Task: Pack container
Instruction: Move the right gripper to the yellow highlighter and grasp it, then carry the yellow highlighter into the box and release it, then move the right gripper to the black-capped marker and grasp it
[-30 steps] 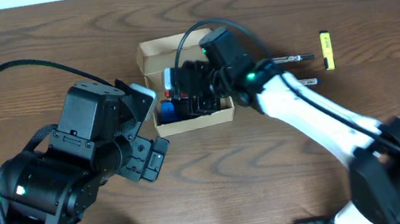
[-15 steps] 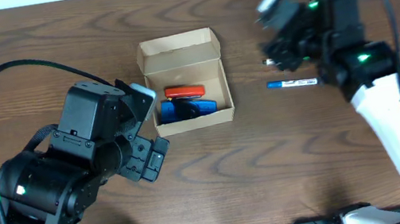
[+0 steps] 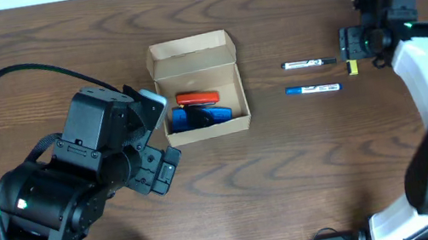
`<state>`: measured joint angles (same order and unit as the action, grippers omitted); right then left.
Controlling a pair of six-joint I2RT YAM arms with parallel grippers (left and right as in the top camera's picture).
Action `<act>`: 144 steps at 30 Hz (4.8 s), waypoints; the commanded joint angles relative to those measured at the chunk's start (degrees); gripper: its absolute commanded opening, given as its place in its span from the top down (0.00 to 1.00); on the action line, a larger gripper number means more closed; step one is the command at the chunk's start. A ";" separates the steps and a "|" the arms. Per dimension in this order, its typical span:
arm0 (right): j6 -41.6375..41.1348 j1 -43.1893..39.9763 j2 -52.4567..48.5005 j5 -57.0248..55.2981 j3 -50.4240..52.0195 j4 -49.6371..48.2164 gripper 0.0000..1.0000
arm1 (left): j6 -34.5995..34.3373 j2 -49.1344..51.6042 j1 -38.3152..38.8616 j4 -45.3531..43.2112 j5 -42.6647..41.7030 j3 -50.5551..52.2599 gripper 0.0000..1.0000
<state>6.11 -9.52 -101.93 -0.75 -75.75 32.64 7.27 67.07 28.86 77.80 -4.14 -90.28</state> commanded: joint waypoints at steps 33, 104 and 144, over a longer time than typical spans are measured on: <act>-7.96 -3.26 -19.17 -1.79 -0.11 -7.32 0.75 | -0.63 0.11 -0.35 0.13 -0.31 0.17 0.05; -36.94 44.33 -0.90 -7.41 -1.03 6.19 0.99 | -0.63 0.11 -0.35 0.13 -0.33 0.17 0.05; -35.87 27.17 20.92 -10.43 -1.84 13.66 0.01 | -0.63 0.11 -0.35 0.13 -0.33 0.17 0.05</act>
<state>-29.47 18.33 -80.64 -12.49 -77.21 46.94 7.27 67.07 28.86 77.80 -4.14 -90.28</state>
